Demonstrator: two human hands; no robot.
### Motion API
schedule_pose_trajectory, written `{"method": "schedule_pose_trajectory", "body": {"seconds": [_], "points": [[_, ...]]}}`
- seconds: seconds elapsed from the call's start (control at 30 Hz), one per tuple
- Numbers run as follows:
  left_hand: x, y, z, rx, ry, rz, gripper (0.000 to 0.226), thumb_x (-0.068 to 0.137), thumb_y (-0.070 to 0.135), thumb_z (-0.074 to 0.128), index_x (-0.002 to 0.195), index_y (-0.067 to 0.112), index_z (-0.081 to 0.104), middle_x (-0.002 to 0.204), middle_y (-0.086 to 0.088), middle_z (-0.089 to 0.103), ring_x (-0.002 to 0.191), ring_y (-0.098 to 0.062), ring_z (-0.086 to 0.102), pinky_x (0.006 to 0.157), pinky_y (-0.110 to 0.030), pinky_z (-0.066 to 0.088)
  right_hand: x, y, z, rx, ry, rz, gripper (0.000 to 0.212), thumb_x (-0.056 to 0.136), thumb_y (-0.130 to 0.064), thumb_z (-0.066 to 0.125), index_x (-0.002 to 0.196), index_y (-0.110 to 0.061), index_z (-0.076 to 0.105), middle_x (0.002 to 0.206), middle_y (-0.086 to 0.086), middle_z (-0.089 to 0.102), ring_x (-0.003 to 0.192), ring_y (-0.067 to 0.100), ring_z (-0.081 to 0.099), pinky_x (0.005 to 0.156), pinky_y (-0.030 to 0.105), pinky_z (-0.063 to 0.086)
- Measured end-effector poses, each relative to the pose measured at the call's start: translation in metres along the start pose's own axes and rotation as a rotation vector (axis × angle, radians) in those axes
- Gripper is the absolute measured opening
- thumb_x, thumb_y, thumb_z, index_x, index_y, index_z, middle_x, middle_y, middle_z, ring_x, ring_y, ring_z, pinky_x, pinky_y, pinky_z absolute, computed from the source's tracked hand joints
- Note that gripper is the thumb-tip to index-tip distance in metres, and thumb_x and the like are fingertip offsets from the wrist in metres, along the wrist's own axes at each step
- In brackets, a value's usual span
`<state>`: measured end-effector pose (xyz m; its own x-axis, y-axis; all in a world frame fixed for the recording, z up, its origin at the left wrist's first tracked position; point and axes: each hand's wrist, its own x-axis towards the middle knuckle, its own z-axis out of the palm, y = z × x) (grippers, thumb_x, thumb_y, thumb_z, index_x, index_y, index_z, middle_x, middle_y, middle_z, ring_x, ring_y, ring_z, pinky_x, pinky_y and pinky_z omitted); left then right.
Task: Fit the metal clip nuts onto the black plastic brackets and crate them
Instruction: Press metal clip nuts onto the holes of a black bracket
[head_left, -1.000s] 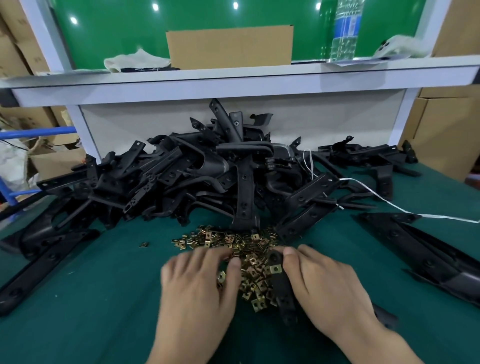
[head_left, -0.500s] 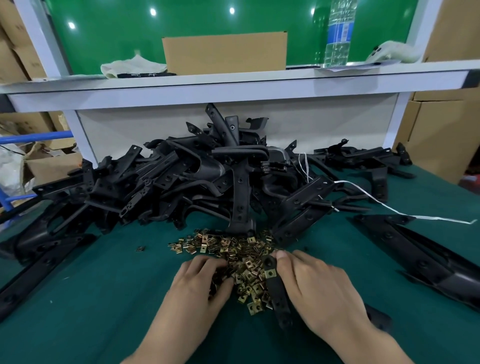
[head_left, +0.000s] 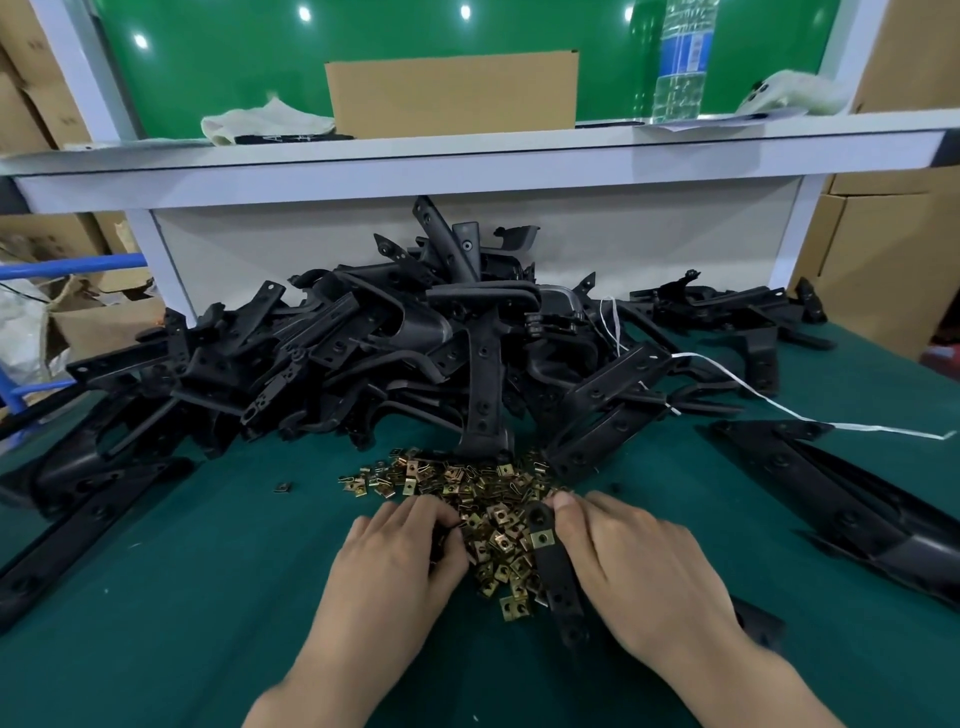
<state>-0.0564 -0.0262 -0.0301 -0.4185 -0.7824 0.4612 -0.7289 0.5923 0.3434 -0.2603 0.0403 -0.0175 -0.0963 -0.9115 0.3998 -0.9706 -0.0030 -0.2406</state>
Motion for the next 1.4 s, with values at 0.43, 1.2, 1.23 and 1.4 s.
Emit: {"method": "schedule_pose_trajectory", "body": {"seconds": [0.43, 1.2, 1.23, 1.4], "points": [[0.000, -0.001, -0.001, -0.094, 0.070, 0.013, 0.012, 0.096, 0.039, 0.053, 0.098, 0.035, 0.063, 0.083, 0.027, 0.056, 0.092, 0.006, 0.051, 0.065, -0.017, 0.040, -0.002, 0.000, 0.000, 0.026, 0.000, 0.000, 0.051, 0.097, -0.057, -0.002, 0.079, -0.035, 0.040, 0.072, -0.014, 0.044, 0.071, 0.015, 0.058, 0.059, 0.028, 0.038], [-0.011, 0.038, 0.000, -0.435, -0.005, 0.023, 0.030, 0.093, 0.024, 0.066, 0.106, 0.049, 0.058, 0.101, 0.024, 0.053, 0.097, 0.002, 0.060, 0.077, -0.004, 0.041, -0.001, 0.002, -0.003, 0.081, -0.033, 0.036, 0.045, 0.097, -0.057, 0.000, 0.068, -0.038, 0.028, 0.071, -0.012, 0.044, 0.073, 0.015, 0.057, 0.062, 0.028, 0.039], [-0.010, 0.038, 0.000, -0.446, -0.011, 0.020, 0.029, 0.093, 0.026, 0.066, 0.106, 0.052, 0.058, 0.102, 0.025, 0.054, 0.099, 0.003, 0.059, 0.079, -0.003, 0.040, 0.000, 0.002, -0.003, 0.084, -0.029, 0.040, 0.046, 0.096, -0.058, -0.001, 0.068, -0.038, 0.029, 0.071, -0.012, 0.045, 0.074, 0.015, 0.058, 0.062, 0.029, 0.038], [-0.011, 0.039, -0.002, -0.497, -0.002, 0.005, 0.016, 0.089, 0.050, 0.056, 0.099, 0.041, 0.066, 0.106, 0.026, 0.061, 0.101, 0.004, 0.062, 0.084, -0.005, 0.042, 0.000, 0.004, -0.004, 0.103, -0.025, 0.078, 0.045, 0.097, -0.059, 0.002, 0.068, -0.039, 0.030, 0.068, -0.014, 0.046, 0.063, 0.013, 0.048, 0.060, 0.030, 0.033]]}}
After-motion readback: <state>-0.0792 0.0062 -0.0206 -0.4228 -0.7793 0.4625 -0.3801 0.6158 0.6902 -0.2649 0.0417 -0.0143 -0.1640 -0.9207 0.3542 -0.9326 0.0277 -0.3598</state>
